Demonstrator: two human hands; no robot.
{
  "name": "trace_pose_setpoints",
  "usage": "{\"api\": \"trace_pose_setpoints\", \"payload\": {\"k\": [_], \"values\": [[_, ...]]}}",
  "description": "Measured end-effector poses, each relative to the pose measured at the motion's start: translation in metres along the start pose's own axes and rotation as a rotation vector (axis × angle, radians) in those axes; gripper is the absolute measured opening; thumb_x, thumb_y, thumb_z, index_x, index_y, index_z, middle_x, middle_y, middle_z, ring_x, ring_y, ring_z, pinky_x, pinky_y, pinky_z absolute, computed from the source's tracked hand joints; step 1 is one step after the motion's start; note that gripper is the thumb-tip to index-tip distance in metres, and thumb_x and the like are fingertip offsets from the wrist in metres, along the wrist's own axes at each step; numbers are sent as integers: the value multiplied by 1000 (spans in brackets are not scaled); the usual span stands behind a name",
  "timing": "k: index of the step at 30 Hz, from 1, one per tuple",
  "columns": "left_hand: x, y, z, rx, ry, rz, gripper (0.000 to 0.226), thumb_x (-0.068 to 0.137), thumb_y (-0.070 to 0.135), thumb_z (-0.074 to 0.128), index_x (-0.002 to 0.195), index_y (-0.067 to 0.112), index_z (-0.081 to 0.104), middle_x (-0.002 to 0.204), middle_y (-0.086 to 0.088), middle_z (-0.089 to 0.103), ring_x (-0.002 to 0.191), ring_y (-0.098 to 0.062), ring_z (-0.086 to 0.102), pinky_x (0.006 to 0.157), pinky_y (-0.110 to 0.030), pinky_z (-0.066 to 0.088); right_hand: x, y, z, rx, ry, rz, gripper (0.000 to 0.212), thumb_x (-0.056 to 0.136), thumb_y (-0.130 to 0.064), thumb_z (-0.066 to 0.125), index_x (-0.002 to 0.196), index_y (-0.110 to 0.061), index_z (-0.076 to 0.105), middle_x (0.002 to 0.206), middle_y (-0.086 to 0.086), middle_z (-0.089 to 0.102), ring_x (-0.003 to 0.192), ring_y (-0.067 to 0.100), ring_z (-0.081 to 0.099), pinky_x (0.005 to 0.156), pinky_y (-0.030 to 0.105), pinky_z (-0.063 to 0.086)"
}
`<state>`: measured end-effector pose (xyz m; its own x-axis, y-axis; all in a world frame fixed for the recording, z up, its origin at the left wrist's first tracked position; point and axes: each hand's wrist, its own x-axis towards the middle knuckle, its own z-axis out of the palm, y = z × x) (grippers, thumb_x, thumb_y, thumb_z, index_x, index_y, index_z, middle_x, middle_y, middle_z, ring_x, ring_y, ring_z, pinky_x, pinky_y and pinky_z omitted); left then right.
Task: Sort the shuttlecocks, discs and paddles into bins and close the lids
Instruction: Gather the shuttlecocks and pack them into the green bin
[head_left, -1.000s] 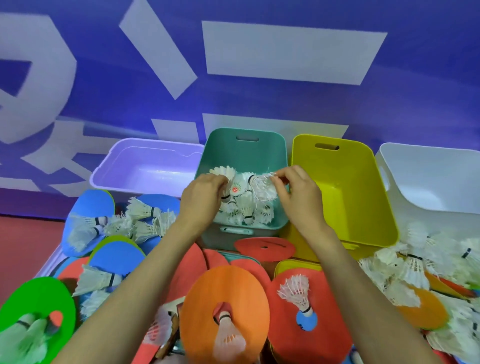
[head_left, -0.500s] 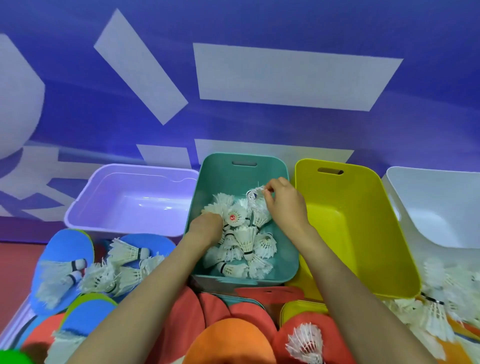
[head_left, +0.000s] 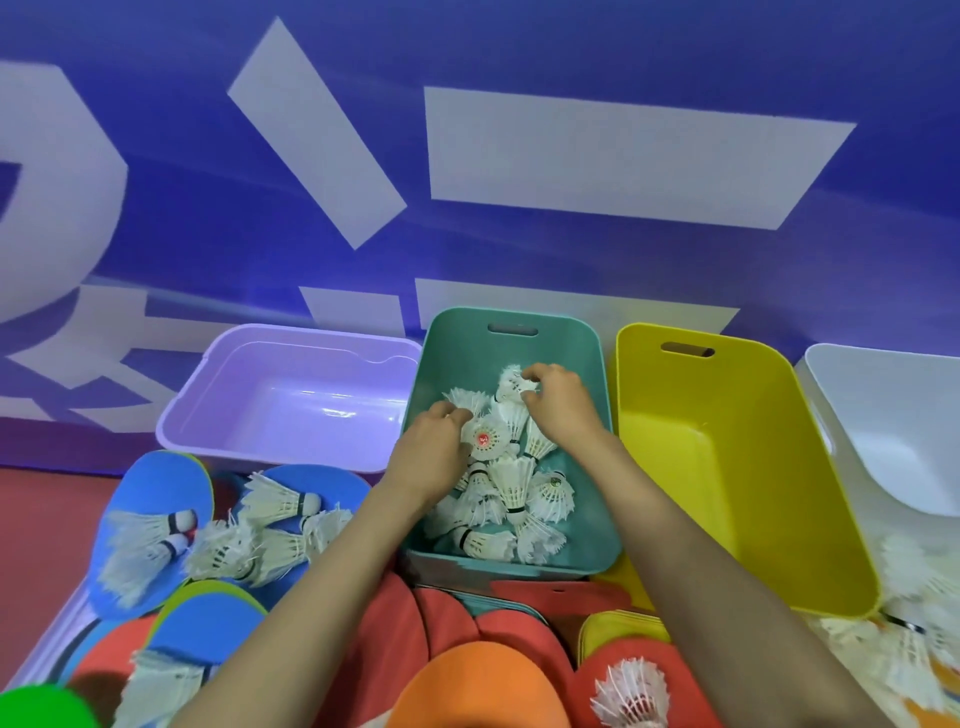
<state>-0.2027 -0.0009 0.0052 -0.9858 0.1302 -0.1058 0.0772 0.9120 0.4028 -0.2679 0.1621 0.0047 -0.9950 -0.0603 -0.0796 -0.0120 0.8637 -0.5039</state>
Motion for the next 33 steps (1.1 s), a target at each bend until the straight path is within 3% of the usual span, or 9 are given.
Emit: {"api": "trace_pose_setpoints", "payload": {"k": [3,7,12,17,20,23,29,31,33], "values": [[-13,3,-1,-23,49,8,44,93,19,50,137,17,44,141,-3,41,125,-24,43,97,-35,41,-23,9,-10,27,46,-53,34,93,-19,54,126,-14,55,127,8,56,108,26,56,92,36,47],[-40,15,3,-73,167,73,41,92,19,53,133,18,48,135,0,47,124,-22,43,97,-31,37,-72,16,-27,67,115,-203,37,93,-22,55,129,-16,52,131,4,54,120,20,49,98,29,38],[-89,40,20,-204,465,260,27,88,15,54,113,13,63,113,-4,60,105,-23,53,87,-34,45,-152,33,-37,147,339,-353,34,92,-17,56,126,-14,55,120,2,58,114,16,48,97,25,36],[-141,59,49,-235,552,474,22,91,15,52,110,10,62,107,-6,60,100,-22,55,88,-33,44,-226,67,-28,170,462,-396,30,93,-20,50,120,-10,57,114,1,60,109,11,50,95,20,38],[-167,58,70,-274,445,523,21,92,23,53,111,17,60,105,-1,61,98,-18,57,86,-33,46,-260,91,-12,155,391,-377,30,94,-24,48,121,-12,56,115,-1,60,109,10,50,95,20,38],[-187,44,89,-269,254,448,25,89,38,54,107,22,62,105,6,59,99,-14,57,84,-34,48,-279,113,7,74,275,-323,31,94,-28,46,120,-15,56,115,-1,58,109,11,48,92,22,38],[-224,15,103,-216,-206,183,81,57,84,49,118,33,60,115,15,53,109,-4,48,94,-21,40,-285,134,38,-207,-91,-159,38,89,-31,58,122,-14,56,120,4,55,117,24,45,98,35,38],[-235,8,105,-276,-294,104,91,44,92,49,118,39,58,112,20,50,107,0,48,91,-15,39,-287,133,45,-265,-118,-150,35,88,-30,59,119,-14,58,118,5,56,118,25,45,97,37,39],[-244,4,107,-267,-349,65,89,41,88,57,117,42,57,110,23,47,107,0,47,91,-18,41,-289,132,50,-292,-88,-159,29,86,-23,62,113,-13,62,112,6,59,114,27,48,94,38,40]]}}
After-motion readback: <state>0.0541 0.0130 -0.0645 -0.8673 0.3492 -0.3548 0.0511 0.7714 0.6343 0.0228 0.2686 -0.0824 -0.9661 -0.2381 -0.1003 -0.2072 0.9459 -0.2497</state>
